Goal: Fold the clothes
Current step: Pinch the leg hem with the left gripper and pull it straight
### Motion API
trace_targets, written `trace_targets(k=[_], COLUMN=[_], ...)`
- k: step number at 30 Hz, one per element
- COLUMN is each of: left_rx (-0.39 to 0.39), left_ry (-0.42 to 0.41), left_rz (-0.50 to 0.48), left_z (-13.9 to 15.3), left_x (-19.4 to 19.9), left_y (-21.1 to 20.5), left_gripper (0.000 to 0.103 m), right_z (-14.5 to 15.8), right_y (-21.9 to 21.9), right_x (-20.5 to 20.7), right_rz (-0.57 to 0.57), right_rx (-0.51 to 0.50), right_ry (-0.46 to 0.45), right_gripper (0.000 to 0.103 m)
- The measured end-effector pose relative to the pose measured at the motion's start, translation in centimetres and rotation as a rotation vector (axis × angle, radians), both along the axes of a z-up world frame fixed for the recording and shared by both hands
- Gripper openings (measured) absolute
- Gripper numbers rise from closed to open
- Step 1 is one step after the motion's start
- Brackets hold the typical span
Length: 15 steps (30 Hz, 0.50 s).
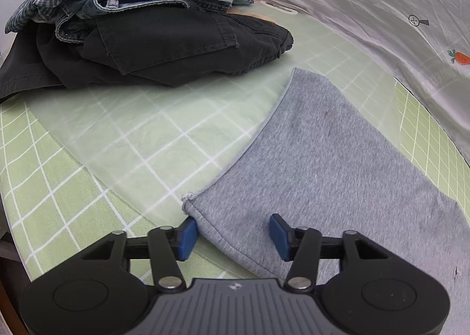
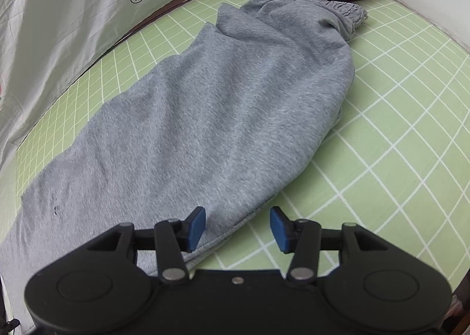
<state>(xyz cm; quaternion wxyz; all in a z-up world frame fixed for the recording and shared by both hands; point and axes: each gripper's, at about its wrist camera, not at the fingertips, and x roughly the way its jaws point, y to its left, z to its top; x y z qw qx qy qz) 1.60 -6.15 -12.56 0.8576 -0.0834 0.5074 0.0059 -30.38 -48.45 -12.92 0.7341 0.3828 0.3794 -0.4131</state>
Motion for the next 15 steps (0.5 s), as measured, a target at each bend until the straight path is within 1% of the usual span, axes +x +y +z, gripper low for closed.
trace_targets(k=[1, 2, 3, 6, 9, 13, 14, 15], left_rx=[0.016, 0.018, 0.021, 0.041, 0.046, 0.114, 0.126, 0.121], left_ry=[0.000, -0.009, -0.019, -0.059, -0.084, -0.093, -0.090, -0.082], left_rz=[-0.005, -0.009, -0.011, 0.008, 0.047, 0.137, 0.163, 0.191], left_z=[0.0, 0.2, 0.4, 1.3, 2.0, 1.9, 1.8, 1.5], left_x=[0.0, 0.1, 0.1, 0.2, 0.8, 1.9, 2.2, 2.5], left_y=[-0.2, -0.3, -0.3, 0.2, 1.4, 4.1, 4.9, 5.8], left_gripper=[0.012, 0.011, 0.005, 0.005, 0.005, 0.005, 0.005, 0.005], right_z=[0.0, 0.0, 0.0, 0.1, 0.1, 0.2, 0.3, 0.3], right_y=[0.0, 0.0, 0.0, 0.0, -0.1, -0.3, -0.3, -0.4], right_x=[-0.1, -0.1, -0.2, -0.5, -0.8, -1.1, -1.2, -1.3], right_rz=[-0.004, -0.007, -0.011, -0.025, -0.037, -0.050, -0.054, -0.059], right_rx=[0.001, 0.000, 0.000, -0.004, -0.006, -0.005, -0.005, -0.006], right_ry=[0.002, 0.003, 0.005, 0.007, 0.005, -0.001, -0.003, -0.008], right_gripper=[0.050, 0.050, 0.050, 0.050, 0.050, 0.051, 0.051, 0.052])
